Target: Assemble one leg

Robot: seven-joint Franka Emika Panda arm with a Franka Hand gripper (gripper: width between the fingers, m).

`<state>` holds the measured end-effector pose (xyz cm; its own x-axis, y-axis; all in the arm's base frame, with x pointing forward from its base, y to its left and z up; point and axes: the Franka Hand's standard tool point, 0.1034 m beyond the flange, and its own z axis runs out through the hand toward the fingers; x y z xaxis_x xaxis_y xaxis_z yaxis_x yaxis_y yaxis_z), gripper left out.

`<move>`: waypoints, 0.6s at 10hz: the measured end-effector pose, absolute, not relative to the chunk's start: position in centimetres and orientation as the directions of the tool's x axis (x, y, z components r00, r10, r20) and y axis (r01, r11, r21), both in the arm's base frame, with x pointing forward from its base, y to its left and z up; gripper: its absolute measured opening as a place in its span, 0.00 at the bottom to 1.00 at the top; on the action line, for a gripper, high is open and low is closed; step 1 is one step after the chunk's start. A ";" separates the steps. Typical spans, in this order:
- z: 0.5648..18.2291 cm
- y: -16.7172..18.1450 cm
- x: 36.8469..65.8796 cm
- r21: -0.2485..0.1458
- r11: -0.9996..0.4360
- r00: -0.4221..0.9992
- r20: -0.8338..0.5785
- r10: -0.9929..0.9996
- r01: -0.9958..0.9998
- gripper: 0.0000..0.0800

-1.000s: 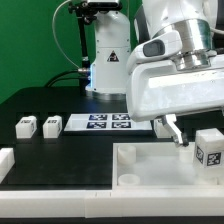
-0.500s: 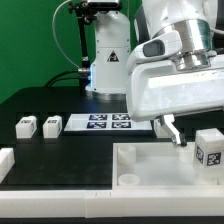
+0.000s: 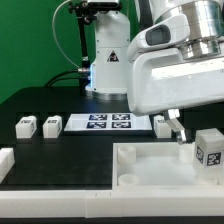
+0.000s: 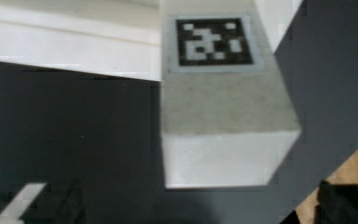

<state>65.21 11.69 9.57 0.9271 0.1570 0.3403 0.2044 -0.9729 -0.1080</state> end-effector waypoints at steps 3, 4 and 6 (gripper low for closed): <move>9.0 12.2 65.1 -0.166 -0.969 0.982 0.076 0.174 0.185 0.81; 8.8 12.3 63.8 -0.191 -0.966 0.980 -0.066 0.188 0.173 0.81; 8.4 11.6 64.1 -0.210 -0.964 0.963 -0.179 0.202 0.163 0.81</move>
Offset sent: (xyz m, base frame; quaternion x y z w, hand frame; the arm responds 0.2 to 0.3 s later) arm -0.0074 -0.0102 -0.0098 -0.0153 -0.2740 0.0183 0.9614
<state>64.06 11.58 8.37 0.9628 0.2023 -0.1789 0.1634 -0.9639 -0.2105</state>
